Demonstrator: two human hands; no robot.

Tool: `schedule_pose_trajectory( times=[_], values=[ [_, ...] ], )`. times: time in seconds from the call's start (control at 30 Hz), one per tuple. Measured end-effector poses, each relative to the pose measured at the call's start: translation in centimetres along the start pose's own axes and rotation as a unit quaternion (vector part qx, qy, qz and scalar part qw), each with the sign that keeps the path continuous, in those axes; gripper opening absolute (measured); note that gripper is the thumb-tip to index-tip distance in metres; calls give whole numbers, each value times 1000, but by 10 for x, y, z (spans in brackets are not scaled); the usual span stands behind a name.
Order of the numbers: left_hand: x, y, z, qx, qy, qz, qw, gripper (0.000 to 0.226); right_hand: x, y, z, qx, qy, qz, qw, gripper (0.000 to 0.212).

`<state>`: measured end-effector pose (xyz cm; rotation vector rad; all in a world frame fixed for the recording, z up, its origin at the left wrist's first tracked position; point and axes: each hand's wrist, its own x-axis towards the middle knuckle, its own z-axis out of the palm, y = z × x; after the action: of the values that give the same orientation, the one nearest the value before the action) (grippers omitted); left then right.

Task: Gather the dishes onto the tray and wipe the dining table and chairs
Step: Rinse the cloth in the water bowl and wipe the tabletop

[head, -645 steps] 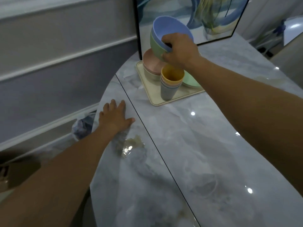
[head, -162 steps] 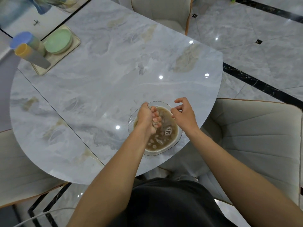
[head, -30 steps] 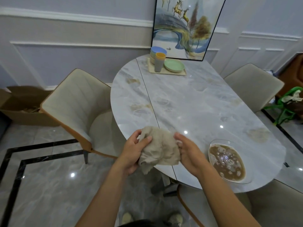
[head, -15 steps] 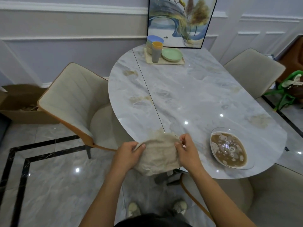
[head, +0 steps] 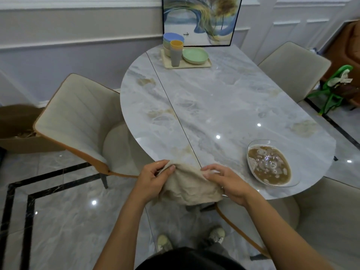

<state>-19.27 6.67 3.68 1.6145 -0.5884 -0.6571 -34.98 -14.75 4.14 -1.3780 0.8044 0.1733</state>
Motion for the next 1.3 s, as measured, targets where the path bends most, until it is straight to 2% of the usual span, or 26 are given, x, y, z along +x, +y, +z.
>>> schedule_pose_trajectory(
  times=[0.1, 0.17, 0.23, 0.27, 0.37, 0.47, 0.6, 0.73, 0.87, 0.97, 1.03, 1.13, 1.17, 1.23, 1.3],
  values=[
    [-1, 3, -2, -32, 8, -8, 999, 19, -1, 10, 3, 23, -69, 48, 996, 52],
    [0, 3, -3, -68, 18, -12, 997, 20, -1, 16, 4, 27, -83, 65, 994, 71],
    [1, 4, -3, -155, 37, -42, 986, 19, -1, 22, 7, 34, -104, 82, 991, 92],
    [1, 5, -3, -212, 48, -61, 974, 19, -1, 24, 8, 43, -118, 90, 988, 93],
    [5, 1, -5, -333, 77, -118, 932, 21, -6, 21, 12, 41, -158, 88, 983, 66],
    [10, -4, -6, -355, 89, -133, 921, 20, -9, 11, 13, -52, -156, 95, 982, 42],
    [16, -11, -9, -366, 110, -121, 916, 22, -3, 10, 8, -193, -101, 125, 968, 36],
    [26, -22, -3, -329, 107, -122, 930, 22, -1, 15, -10, -198, -40, 124, 972, 17],
    [43, -27, 9, -214, 108, -101, 966, 22, -1, 10, -36, -220, 34, 141, 965, 33],
    [63, -25, 20, -115, 78, -60, 988, 26, 17, 2, -59, -258, 97, 126, 953, 45],
    [83, -26, 26, -24, 49, -45, 997, 30, 39, -1, -73, -273, 162, 83, 945, 46],
    [111, -28, 40, 69, 43, -54, 995, 34, 73, 0, -78, -275, 279, 64, 918, 28],
    [118, -28, 46, 78, 45, -63, 994, 33, 81, 3, -73, -278, 299, 69, 910, 37],
    [129, -30, 54, 80, 28, -86, 993, 31, 94, 16, -51, -257, 280, 43, 924, 49],
    [143, -31, 58, 92, 4, -103, 990, 28, 100, 25, -21, -220, 203, 6, 954, 53]
  ],
)
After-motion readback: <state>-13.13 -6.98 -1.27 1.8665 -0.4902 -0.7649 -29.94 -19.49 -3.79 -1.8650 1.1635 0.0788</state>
